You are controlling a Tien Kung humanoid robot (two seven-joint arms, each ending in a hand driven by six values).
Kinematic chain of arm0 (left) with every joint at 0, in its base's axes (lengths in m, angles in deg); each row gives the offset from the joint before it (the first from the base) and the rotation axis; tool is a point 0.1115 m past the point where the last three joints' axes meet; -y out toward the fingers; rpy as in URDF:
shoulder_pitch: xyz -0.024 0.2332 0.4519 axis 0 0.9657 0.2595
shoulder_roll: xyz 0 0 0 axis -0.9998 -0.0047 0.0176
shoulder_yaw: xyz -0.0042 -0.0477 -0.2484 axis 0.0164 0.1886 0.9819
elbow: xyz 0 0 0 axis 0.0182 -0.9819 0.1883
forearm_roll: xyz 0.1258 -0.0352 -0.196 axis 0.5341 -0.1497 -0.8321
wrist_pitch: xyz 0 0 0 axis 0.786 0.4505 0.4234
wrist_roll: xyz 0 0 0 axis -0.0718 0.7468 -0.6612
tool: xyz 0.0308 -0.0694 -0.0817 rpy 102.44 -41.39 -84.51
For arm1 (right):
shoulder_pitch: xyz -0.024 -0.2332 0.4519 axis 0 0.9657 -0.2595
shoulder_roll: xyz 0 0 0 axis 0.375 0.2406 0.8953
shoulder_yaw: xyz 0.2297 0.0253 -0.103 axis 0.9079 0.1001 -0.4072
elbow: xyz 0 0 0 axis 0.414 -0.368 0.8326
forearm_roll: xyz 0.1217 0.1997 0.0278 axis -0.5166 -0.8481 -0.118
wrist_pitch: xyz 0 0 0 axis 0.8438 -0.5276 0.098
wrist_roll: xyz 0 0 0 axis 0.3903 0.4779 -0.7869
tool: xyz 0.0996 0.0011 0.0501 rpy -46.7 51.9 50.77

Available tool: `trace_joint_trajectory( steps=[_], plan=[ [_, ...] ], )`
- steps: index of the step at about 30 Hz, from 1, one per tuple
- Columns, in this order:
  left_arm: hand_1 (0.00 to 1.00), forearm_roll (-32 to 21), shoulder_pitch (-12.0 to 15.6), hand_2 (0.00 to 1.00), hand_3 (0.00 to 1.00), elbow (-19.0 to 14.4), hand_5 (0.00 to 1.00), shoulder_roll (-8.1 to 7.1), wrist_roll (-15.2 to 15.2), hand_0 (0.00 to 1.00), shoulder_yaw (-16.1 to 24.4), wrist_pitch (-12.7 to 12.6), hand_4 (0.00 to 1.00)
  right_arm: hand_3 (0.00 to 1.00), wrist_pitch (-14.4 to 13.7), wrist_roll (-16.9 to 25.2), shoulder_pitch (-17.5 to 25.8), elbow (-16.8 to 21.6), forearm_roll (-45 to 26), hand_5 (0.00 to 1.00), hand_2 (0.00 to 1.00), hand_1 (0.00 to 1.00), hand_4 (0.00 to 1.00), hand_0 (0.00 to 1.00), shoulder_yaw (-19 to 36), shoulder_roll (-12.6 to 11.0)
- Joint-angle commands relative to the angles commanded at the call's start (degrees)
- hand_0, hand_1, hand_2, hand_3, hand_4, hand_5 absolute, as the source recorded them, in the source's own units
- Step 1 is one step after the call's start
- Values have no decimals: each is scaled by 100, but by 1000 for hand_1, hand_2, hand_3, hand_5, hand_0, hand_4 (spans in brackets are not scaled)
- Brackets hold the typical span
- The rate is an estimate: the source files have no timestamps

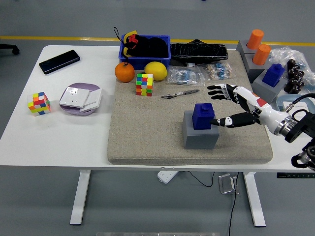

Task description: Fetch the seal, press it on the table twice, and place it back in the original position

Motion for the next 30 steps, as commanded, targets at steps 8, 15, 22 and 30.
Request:
trace_joint_trajectory(
  steps=[8,15,22,30],
  plan=[
    [694,5,-35,686,743,-9,305,6,6,734,44,-1,661,861,-163,97,-218,-120,-166,2,790,749,998,783,-367,58],
    [694,-24,-48,687,743,1,306,-23,1,734,37,-1,662,856,-253,149,-326,-237,-285,2,788,728,998,760,-633,122],
    [694,3,-20,686,744,-24,307,33,12,734,27,6,664,848,-282,185,-280,-330,-383,2,780,732,998,745,-708,135],
    [694,-36,-31,686,744,4,308,-4,-3,734,-57,12,665,819,-395,244,-330,-407,-444,2,756,718,980,723,-776,96]
  ],
)
